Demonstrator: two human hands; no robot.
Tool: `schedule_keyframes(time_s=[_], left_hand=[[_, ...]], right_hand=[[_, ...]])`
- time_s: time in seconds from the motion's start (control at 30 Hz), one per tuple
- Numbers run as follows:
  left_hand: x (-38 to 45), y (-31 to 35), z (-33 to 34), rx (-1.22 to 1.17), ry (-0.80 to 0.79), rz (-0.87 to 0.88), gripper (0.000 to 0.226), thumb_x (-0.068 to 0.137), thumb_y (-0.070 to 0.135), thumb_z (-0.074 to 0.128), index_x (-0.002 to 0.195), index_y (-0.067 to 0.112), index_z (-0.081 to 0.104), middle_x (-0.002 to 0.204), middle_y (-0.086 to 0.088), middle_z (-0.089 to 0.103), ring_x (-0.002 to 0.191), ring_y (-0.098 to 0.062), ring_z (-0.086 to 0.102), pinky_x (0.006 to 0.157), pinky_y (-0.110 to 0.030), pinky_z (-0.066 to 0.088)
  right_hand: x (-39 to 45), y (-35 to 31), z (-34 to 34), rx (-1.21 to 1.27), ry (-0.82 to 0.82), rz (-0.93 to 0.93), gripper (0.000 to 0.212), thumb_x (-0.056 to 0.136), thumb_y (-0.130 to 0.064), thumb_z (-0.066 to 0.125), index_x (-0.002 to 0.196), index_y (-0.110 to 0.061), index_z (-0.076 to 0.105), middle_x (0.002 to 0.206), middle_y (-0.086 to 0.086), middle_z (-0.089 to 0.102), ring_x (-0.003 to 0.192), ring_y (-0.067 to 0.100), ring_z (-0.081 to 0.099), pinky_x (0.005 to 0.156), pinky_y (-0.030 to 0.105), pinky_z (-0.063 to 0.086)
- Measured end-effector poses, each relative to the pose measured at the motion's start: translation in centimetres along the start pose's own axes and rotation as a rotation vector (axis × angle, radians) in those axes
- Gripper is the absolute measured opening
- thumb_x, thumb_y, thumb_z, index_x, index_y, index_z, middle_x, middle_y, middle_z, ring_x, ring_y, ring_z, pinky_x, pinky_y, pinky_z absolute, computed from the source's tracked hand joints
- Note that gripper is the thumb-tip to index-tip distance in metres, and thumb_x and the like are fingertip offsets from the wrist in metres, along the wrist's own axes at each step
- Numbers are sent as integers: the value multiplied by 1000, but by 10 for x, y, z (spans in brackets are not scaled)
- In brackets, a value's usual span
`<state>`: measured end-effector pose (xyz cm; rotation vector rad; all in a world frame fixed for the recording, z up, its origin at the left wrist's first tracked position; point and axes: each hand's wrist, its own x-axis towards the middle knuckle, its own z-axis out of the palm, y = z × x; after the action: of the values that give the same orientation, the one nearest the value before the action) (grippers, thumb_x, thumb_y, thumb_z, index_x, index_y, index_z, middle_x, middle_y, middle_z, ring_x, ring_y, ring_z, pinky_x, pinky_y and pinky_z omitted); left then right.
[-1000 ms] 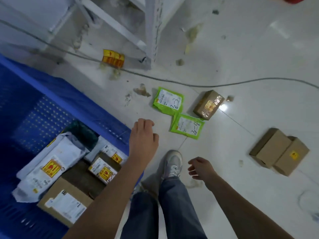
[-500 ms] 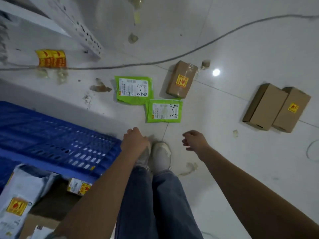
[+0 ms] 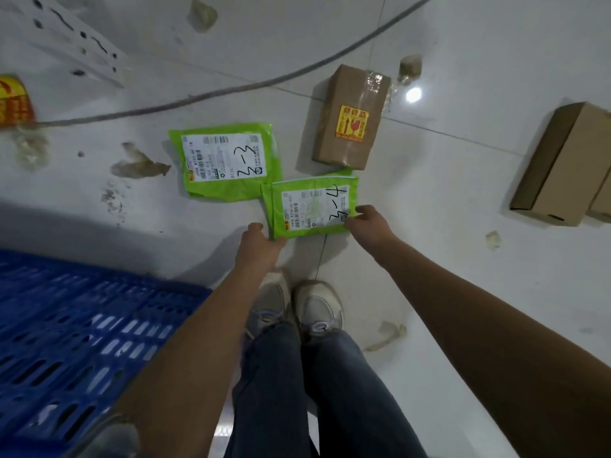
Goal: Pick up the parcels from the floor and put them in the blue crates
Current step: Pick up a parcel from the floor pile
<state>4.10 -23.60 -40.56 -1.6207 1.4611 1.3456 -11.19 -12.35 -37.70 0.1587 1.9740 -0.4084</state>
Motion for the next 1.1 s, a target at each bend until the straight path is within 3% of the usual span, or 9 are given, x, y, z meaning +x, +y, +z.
schedule_keyframes(time_s=[0.2,0.4,0.6,0.7,0.77,0.87,0.93,1.0,1.1], left_hand=[[22,11,10,-320,83,-41,46,83,18,71,119,-2,51,120,-19,60,111,-32,59,88,-38,48],[-6,23,11,-311,51,68,28,87,5,62,114,-3,57,120,-17,63,110,-29,60,81,-26,44],[-71,24,-25,-220,18,363,22,87,0,59,82,14,43,84,-5,55,81,-19,51,71,-24,40],[-119,36,-60,-233,-91,459,28,87,-5,59,76,16,44,75,2,50,72,-9,49,65,-11,40],[-150,45,-83,-246,-149,483,33,85,-6,61,74,22,46,78,5,52,76,-5,50,76,-20,42],[-198,58,-117,-293,-234,465,29,83,0,67,76,25,54,94,0,60,98,-15,58,90,-35,45],[-231,67,-135,-314,-245,429,22,81,4,70,86,23,59,109,-7,61,107,-20,58,84,-34,52],[-260,72,-149,-460,-254,343,31,82,5,69,106,17,55,110,-11,61,92,-18,62,69,-25,57],[-295,69,-160,-588,-328,225,46,84,10,67,125,11,47,103,-8,66,83,-18,65,72,-28,54]], right_hand=[[19,-4,20,30,65,4,47,90,-20,52,132,-4,43,126,17,55,108,30,55,84,33,42],[-4,-3,22,18,-34,40,49,91,-19,50,138,-5,40,118,12,51,106,26,52,92,35,43],[-65,-19,-19,-446,60,-203,59,86,-5,48,142,-8,30,144,14,32,128,34,43,98,40,40],[-107,-41,-58,-487,-21,-383,73,81,0,54,147,-11,25,149,11,30,136,28,35,107,39,37],[-142,-55,-78,-524,-154,-444,78,79,-7,67,146,-13,27,147,10,37,135,26,37,106,31,34],[-204,-76,-91,-372,-357,-333,54,80,-16,72,130,-10,51,128,11,59,110,21,57,84,22,47],[-245,-82,-93,-254,-362,-288,38,83,-13,69,119,-6,59,120,14,64,101,25,63,84,28,52],[-277,-77,-93,-74,-287,-258,34,85,-9,66,118,-4,61,119,16,65,100,28,64,90,36,53],[-313,-63,-89,273,-229,-203,32,86,-5,64,118,-2,60,119,18,64,95,24,62,82,34,55]])
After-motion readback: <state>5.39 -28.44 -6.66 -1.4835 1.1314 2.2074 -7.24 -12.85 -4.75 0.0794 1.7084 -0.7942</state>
